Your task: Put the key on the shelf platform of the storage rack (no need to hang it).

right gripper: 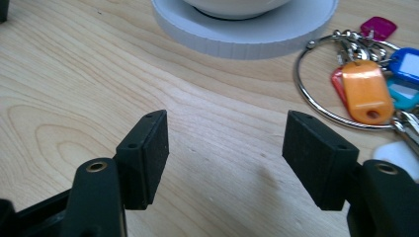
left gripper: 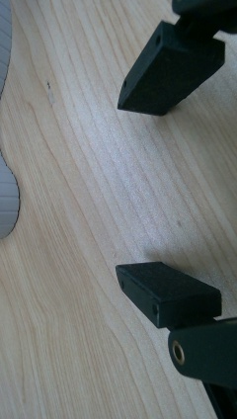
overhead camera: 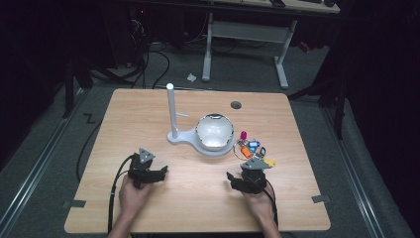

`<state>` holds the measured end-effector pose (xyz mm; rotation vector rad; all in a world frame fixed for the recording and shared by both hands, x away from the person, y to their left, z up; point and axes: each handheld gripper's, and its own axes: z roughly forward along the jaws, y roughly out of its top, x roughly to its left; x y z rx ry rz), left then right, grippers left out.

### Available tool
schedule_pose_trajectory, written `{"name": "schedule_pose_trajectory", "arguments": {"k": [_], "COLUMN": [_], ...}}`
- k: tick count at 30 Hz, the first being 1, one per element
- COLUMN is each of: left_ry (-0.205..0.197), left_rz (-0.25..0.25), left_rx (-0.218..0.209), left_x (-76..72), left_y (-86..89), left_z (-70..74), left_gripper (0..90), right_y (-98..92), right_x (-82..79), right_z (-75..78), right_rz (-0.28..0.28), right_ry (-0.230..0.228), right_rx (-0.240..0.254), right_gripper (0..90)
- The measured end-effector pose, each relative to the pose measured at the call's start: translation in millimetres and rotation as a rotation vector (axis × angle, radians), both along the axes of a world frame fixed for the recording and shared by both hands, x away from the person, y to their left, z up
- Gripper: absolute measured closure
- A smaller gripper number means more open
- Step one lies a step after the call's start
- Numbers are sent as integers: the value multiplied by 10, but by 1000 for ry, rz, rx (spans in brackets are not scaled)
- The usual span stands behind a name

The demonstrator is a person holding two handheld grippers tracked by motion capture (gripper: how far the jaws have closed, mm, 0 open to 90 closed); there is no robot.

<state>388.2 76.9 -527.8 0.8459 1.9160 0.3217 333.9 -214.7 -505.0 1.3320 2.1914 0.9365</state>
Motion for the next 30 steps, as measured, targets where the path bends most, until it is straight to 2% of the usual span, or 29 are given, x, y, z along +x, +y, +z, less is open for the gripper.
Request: {"name": "schedule_pose_trajectory", "arguments": {"k": [8, 16, 17, 23, 25, 30], "left_ry": [-1, -1, -1, -1, -2, -1], "left_rz": [-2, -2, -1, -2, -3, -3], "left_rx": [2, 1, 0, 1, 2, 1], "left_x": [-1, -2, -2, -2, -3, -3], "left_y": [2, 2, 2, 2, 3, 3], "left_z": [-1, -1, 0, 0, -1, -1], "left_gripper": [211, 210, 210, 210, 210, 210], "right_y": [-186, -378, -439, -570, -611, -680], "right_x": [-49, -49, -42, 35, 57, 128], "right_z": [67, 91, 102, 162, 179, 202], "right_rz": [-55, -108, -131, -159, -173, -188], "right_ry": [-21, -20, -20, -17, -34, -20], "right_rx": [26, 15, 22, 1, -1, 6], "right_gripper": [366, 389, 402, 420, 426, 432]}}
